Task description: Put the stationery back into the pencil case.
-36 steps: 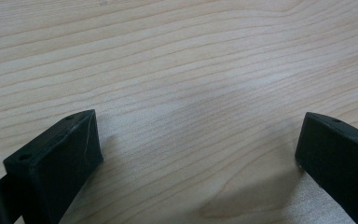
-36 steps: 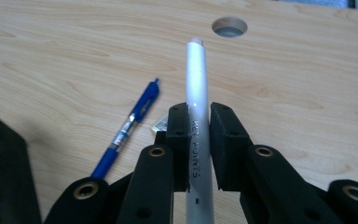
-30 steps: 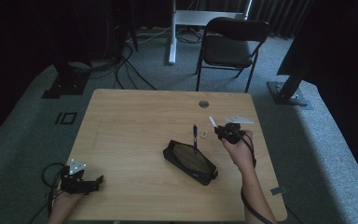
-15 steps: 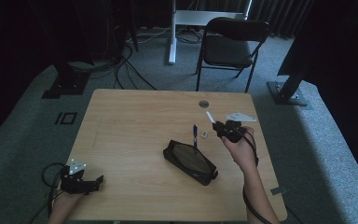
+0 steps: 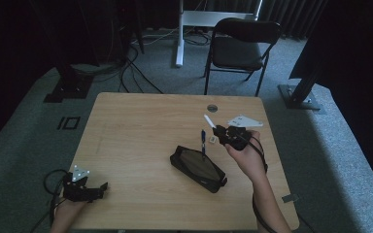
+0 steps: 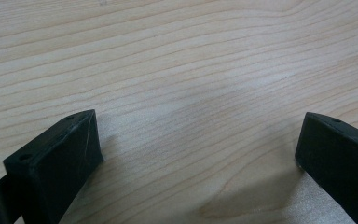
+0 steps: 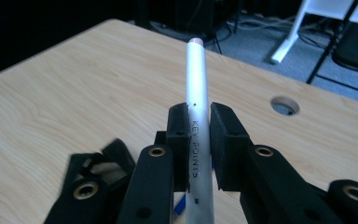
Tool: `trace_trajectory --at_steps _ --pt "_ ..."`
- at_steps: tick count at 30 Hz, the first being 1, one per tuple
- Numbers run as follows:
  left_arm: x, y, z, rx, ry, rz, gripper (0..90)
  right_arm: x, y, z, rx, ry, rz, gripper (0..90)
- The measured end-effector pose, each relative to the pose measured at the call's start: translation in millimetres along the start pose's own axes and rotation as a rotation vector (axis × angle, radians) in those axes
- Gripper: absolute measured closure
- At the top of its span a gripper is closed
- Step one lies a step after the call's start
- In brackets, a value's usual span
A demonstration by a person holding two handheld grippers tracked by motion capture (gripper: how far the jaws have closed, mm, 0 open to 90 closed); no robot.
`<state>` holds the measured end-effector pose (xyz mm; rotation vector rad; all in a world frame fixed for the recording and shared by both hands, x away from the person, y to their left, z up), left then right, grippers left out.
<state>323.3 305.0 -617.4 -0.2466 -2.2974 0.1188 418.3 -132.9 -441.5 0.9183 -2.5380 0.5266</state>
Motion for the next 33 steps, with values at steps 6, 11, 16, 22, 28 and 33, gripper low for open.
trace_trajectory --at_steps 6,11,16,22,28,33 --pt "-0.1 -0.1 -0.1 0.001 -0.001 0.000 0.2 8.2 21.9 -15.7 0.053 -0.031 -0.055 78.2" --pt "0.0 -0.1 -0.1 0.001 -0.001 0.000 0.2 13.5 36.0 -24.1 0.084 -0.057 -0.094 78.2" --pt "-0.1 -0.1 0.0 0.002 -0.001 0.000 0.2 15.5 49.8 -27.9 0.116 -0.075 -0.143 78.2" --pt "0.0 -0.2 0.0 0.002 0.000 0.000 0.2 13.7 66.8 -24.6 0.152 -0.088 -0.212 78.2" --pt "0.0 -0.1 0.0 0.002 0.000 0.000 0.2 8.8 78.5 -16.7 0.182 -0.077 -0.260 78.2" --pt "-0.1 -0.1 -0.1 0.002 -0.002 0.000 0.2 4.0 83.3 -6.8 0.191 -0.052 -0.281 78.2"
Point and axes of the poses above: each handheld gripper's, and its own axes: x roughly backward along the jaws, z roughly out of its underside, y roughly to its left, the point moved 9 cm from there along -x, roughly forward along the jaws, and after that the axes turned 15 degrees about x, right-handed, at the moved point
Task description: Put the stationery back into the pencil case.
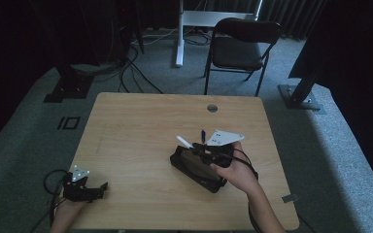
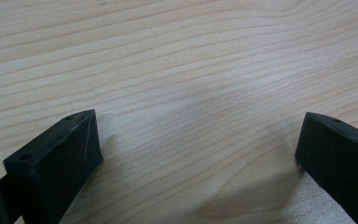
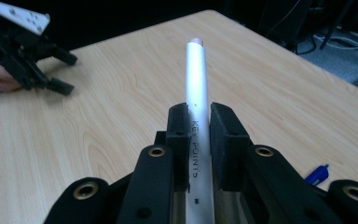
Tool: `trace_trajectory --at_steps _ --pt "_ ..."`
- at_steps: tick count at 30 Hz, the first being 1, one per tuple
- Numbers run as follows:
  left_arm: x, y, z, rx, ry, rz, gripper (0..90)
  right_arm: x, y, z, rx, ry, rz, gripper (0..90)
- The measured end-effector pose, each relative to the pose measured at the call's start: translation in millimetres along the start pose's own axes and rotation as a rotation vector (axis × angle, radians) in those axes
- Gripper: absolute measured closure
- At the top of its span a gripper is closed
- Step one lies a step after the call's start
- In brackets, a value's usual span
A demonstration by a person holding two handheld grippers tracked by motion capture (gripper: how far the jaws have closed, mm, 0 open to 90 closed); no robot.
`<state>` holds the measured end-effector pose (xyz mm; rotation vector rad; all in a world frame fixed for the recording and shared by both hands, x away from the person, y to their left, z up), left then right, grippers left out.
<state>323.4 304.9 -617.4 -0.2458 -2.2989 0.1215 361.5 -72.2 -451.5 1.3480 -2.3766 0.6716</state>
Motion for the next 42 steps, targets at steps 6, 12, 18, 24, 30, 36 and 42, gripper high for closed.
trace_trajectory --at_steps 6,12,18,24,30,36,42 --pt "0.1 -0.1 0.1 0.001 0.001 0.000 0.2 -7.5 3.4 14.6 -0.007 0.030 -0.030 78.2" --pt "0.0 0.0 0.0 0.000 0.000 0.000 0.2 -15.4 4.1 33.9 -0.004 0.085 -0.046 78.1" --pt "0.1 0.0 0.1 0.000 0.001 0.000 0.2 -21.4 0.9 48.0 -0.016 0.124 -0.047 78.2" --pt "0.1 0.0 0.1 0.000 0.001 0.000 0.2 -28.2 0.6 58.0 -0.015 0.164 -0.062 78.2" --pt "0.1 0.0 0.1 0.000 0.001 0.000 0.2 -33.8 1.3 64.7 -0.010 0.204 -0.071 78.2" --pt "0.1 0.0 0.1 0.000 0.001 0.000 0.2 -38.7 1.7 70.7 -0.012 0.245 -0.080 78.2" --pt "0.1 0.0 0.1 0.000 0.001 0.000 0.2 -41.8 2.5 73.4 -0.016 0.267 -0.089 78.1"
Point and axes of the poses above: each handheld gripper's, and its own axes: x roughly backward along the jaws, z roughly out of its underside, y roughly to its left, the point moved 9 cm from there along -x, roughly forward along the jaws, and after that the axes turned 15 degrees about x, right-handed, at the moved point
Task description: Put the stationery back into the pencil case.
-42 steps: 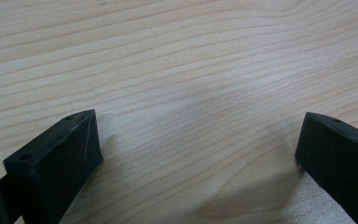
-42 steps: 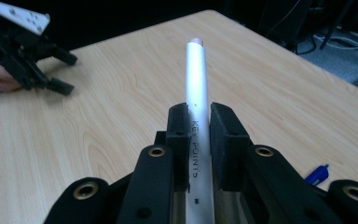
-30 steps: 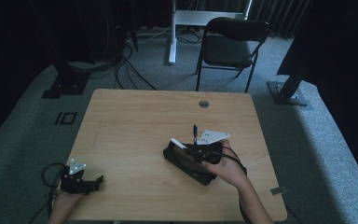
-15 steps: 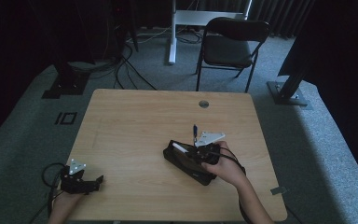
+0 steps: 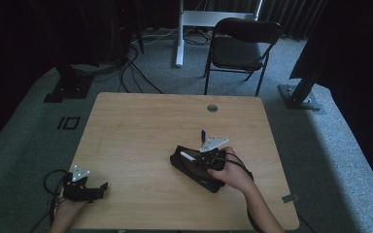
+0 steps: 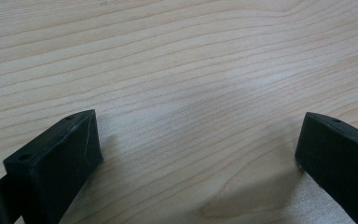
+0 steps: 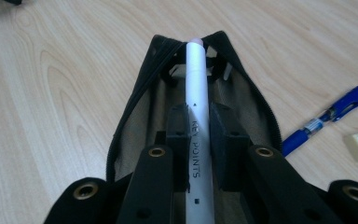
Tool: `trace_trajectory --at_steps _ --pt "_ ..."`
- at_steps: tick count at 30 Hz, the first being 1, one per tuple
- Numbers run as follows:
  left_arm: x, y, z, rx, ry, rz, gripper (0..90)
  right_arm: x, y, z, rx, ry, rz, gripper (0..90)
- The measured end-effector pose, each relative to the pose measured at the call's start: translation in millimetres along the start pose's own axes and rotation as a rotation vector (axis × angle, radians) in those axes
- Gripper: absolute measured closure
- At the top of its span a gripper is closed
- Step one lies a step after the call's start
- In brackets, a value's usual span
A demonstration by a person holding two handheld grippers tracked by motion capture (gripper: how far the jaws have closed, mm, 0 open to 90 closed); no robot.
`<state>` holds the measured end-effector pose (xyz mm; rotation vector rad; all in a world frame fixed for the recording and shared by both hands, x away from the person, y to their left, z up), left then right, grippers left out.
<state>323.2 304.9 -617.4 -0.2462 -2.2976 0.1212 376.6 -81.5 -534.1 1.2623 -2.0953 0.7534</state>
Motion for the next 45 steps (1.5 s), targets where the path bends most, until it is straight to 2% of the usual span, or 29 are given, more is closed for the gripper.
trace_trajectory --at_steps 15,17,26,28,34,36,45 --pt "0.0 0.0 0.0 0.000 0.000 0.000 0.2 -10.1 1.9 1.9 0.003 0.049 -0.023 78.1" --pt "0.0 0.0 0.0 0.000 0.000 0.000 0.2 -11.4 0.9 1.9 0.005 0.058 -0.012 78.2" --pt "0.0 0.0 0.0 0.000 0.000 0.000 0.2 -16.2 3.8 1.4 0.013 0.099 -0.022 78.1" --pt "0.0 0.0 0.0 0.000 0.000 0.000 0.2 -17.3 4.0 0.8 0.006 0.093 -0.021 78.1" --pt "0.0 0.0 0.0 0.000 0.000 0.000 0.2 -19.6 0.2 2.4 0.010 0.113 0.003 78.1" --pt "0.0 0.0 0.0 0.000 0.000 0.000 0.2 -20.6 0.8 2.0 0.004 0.108 -0.007 78.1" --pt "0.0 0.0 0.0 0.000 0.000 0.000 0.2 -27.1 3.2 4.1 0.014 0.147 -0.015 78.1"
Point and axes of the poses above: each handheld gripper's, and its own axes: x roughly backward along the jaws, z roughly out of its underside, y roughly to its left, the point moved 9 cm from there along -x, roughly forward along the jaws, and after that the axes turned 15 degrees about x, right-handed, at the moved point
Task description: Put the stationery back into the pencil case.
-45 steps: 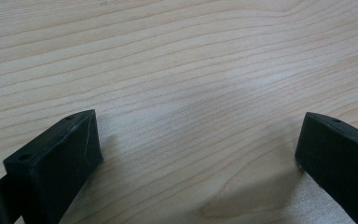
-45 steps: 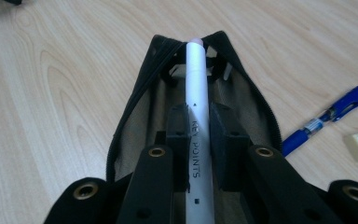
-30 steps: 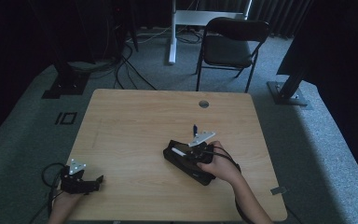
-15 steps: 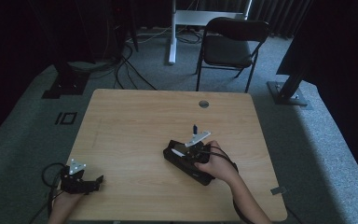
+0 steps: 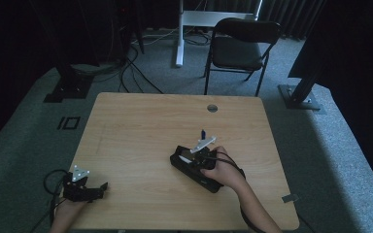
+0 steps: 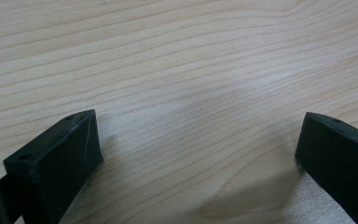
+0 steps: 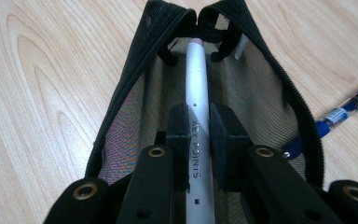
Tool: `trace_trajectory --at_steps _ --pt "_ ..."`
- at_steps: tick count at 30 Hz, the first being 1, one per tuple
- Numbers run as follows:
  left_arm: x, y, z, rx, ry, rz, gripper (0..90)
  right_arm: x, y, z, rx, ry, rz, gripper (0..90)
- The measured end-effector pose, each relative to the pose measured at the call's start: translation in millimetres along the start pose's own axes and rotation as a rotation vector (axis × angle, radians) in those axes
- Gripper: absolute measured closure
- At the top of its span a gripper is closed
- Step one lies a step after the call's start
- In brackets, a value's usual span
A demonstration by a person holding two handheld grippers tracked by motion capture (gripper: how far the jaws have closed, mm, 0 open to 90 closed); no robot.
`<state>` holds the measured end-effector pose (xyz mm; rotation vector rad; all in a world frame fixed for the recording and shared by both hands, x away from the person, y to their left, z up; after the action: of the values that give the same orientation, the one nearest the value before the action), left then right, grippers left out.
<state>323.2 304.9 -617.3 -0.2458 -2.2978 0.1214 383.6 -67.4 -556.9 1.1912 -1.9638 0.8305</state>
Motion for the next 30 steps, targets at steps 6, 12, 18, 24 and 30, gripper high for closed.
trace_trajectory --at_steps 6,12,18,24,30 --pt "0.0 0.0 0.0 0.000 0.000 0.000 0.2 -4.1 2.1 2.6 0.009 0.038 -0.008 78.1" --pt "0.0 0.0 0.0 0.000 0.000 0.000 0.2 -7.2 2.6 2.7 0.011 0.054 -0.016 78.0" --pt "0.0 0.0 0.0 0.000 0.000 0.000 0.2 -9.7 2.1 4.9 0.007 0.069 -0.019 77.7" --pt "0.0 0.0 0.0 0.000 0.000 0.000 0.2 -11.0 2.2 5.6 0.002 0.077 -0.022 77.0" --pt "0.0 0.0 0.0 0.000 0.000 0.000 0.2 -8.9 2.7 4.2 0.002 0.063 -0.026 76.3"
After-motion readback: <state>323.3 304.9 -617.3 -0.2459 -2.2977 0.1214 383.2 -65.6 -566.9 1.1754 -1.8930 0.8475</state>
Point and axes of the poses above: each handheld gripper's, and its own axes: x roughly backward along the jaws, z roughly out of its underside, y roughly to its left, the point moved 9 cm from there along -x, roughly forward along the jaws, and after that the axes turned 15 degrees about x, right-handed, at the moved point
